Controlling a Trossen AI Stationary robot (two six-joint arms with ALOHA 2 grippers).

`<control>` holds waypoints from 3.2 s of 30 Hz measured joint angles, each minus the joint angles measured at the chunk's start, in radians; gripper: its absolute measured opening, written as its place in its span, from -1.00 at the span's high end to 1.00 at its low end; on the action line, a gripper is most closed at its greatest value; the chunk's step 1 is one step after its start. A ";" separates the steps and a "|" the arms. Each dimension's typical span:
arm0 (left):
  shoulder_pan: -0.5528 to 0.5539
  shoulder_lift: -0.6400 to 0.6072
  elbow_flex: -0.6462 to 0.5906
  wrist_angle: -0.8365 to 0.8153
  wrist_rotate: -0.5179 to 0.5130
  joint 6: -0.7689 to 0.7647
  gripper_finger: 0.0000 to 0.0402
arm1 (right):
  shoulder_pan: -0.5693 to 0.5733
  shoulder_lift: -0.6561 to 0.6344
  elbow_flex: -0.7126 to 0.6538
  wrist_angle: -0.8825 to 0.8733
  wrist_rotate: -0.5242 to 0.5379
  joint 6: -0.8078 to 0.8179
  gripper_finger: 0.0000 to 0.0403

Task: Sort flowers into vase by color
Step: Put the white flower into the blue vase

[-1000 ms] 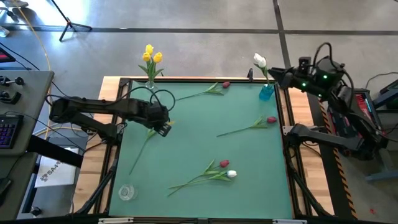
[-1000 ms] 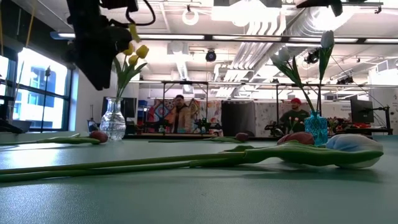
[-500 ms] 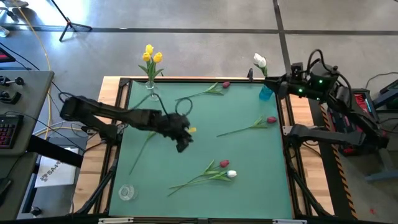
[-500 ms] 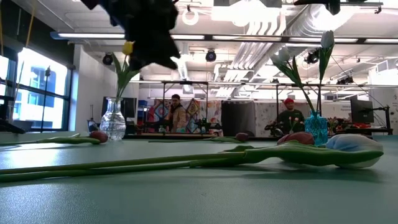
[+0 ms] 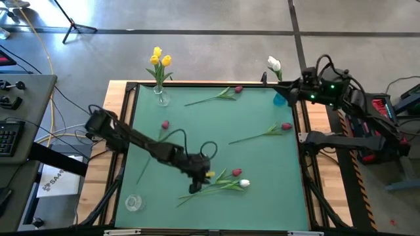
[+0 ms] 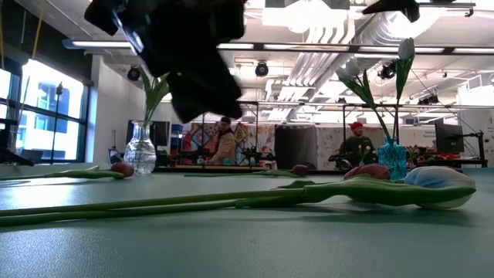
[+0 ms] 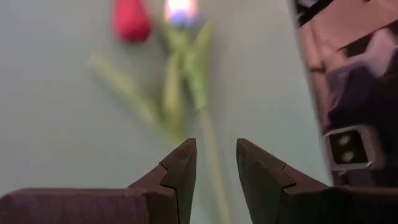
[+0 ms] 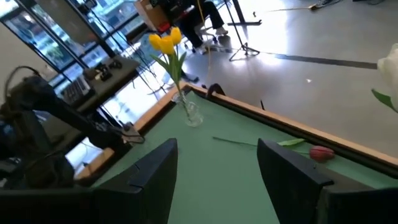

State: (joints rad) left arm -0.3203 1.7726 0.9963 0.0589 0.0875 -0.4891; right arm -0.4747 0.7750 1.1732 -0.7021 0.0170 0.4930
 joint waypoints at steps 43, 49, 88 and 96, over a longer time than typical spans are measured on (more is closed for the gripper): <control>-0.066 0.244 0.220 -0.050 -0.155 -0.067 0.76 | 0.129 -0.025 0.000 -0.327 0.116 -0.124 -0.05; -0.066 0.239 0.220 -0.120 -0.184 -0.027 0.71 | 0.129 -0.024 0.000 -0.331 0.119 -0.100 -0.05; -0.095 0.318 0.223 -0.061 -0.240 0.003 0.53 | 0.129 -0.024 0.000 -0.340 0.087 -0.001 -0.05; -0.047 0.308 0.222 -0.075 -0.171 -0.196 0.95 | 0.129 -0.027 0.000 -0.304 0.081 0.087 -0.05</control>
State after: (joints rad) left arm -0.3671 2.0804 1.2181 -0.0164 -0.0839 -0.6851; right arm -0.3458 0.7479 1.1732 -1.0061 0.0981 0.5802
